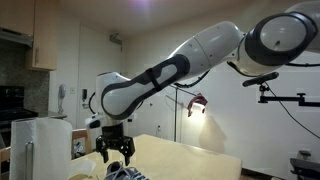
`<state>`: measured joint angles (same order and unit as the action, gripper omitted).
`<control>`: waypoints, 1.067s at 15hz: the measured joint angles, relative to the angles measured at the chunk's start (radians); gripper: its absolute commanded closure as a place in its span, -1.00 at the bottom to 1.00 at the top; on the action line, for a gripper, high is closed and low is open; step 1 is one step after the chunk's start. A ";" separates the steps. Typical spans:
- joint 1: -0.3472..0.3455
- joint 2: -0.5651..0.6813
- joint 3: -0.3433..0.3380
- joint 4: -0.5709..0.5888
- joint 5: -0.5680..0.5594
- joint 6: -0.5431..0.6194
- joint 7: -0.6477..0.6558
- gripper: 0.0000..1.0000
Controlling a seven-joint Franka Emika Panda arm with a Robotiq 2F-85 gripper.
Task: Move the sneaker to the right side of the table
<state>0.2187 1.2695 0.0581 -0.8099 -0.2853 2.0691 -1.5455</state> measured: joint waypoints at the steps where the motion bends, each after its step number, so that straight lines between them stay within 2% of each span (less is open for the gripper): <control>1: 0.003 0.000 0.000 0.003 0.000 0.000 0.000 -1.00; 16: 0.030 0.076 0.009 0.089 0.003 -0.003 0.024 -0.96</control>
<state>0.2487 1.3458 0.0675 -0.7207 -0.2823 2.0657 -1.5220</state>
